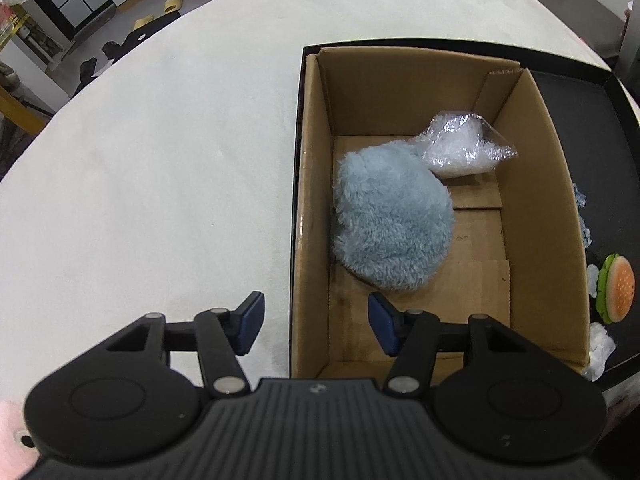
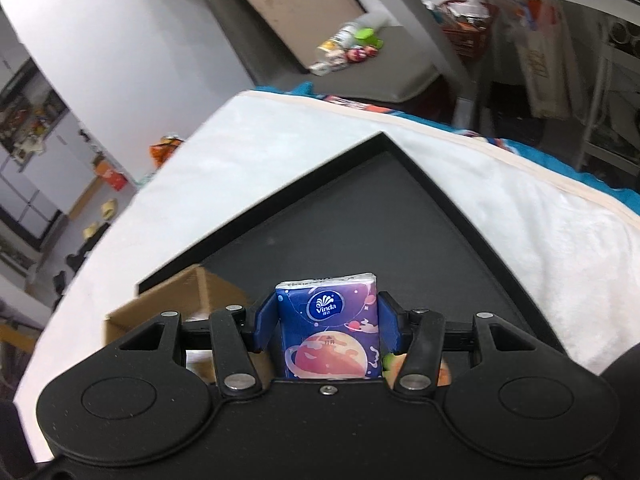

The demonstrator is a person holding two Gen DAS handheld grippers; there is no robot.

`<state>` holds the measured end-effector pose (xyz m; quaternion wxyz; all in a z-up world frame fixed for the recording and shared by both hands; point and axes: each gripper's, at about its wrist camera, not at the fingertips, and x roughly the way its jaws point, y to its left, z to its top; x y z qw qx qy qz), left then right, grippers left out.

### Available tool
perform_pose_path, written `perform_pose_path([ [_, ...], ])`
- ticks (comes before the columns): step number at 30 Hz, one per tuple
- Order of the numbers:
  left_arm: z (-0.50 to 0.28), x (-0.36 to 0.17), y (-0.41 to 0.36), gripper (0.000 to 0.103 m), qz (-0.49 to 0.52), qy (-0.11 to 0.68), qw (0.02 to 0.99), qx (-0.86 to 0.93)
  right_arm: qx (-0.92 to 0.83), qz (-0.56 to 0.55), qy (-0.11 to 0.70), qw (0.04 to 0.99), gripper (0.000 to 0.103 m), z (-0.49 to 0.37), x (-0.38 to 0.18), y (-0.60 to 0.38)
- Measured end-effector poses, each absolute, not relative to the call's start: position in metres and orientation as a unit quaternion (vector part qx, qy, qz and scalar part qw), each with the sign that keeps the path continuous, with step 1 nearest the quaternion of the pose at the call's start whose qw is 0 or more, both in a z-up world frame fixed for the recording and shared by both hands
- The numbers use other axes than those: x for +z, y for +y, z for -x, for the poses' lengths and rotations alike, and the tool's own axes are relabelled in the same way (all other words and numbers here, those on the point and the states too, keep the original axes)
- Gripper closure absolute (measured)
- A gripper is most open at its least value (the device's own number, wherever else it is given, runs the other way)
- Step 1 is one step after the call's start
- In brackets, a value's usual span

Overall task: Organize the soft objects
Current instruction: 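Carry the tissue pack into the box and release it with the right gripper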

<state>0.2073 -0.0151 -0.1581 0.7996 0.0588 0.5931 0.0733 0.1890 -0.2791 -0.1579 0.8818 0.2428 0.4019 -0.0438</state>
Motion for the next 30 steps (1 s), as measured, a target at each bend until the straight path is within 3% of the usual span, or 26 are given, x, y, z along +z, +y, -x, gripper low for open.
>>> perform_pose_path([
  [3, -0.206, -0.158, -0.011, 0.052, -0.047, 0.589, 0.804, 0.071, -0.022, -0.244, 0.397, 0.884, 0.052, -0.19, -0.151, -0.273],
  [14, -0.204, -0.162, 0.007, 0.092, 0.0, 0.586, 0.807, 0.067, 0.053, -0.259, 0.404, 0.876, 0.052, -0.199, -0.138, -0.246],
  [25, -0.2, -0.163, 0.019, 0.093, 0.033, 0.58, 0.812, 0.052, 0.096, -0.24, 0.427, 0.867, 0.052, -0.215, -0.133, -0.21],
  [27, -0.2, -0.163, 0.021, 0.093, 0.037, 0.58, 0.812, 0.052, 0.104, -0.231, 0.433, 0.865, 0.048, -0.219, -0.132, -0.203],
  [28, -0.199, -0.162, 0.021, 0.093, 0.039, 0.58, 0.812, 0.052, 0.109, -0.225, 0.437, 0.864, 0.042, -0.222, -0.132, -0.2],
  [29, -0.199, -0.162, 0.022, 0.093, 0.041, 0.58, 0.812, 0.051, 0.114, -0.222, 0.44, 0.862, 0.027, -0.223, -0.133, -0.198],
  [30, -0.199, -0.162, 0.024, 0.093, 0.045, 0.58, 0.812, 0.051, 0.114, -0.221, 0.444, 0.861, 0.022, -0.225, -0.133, -0.197],
])
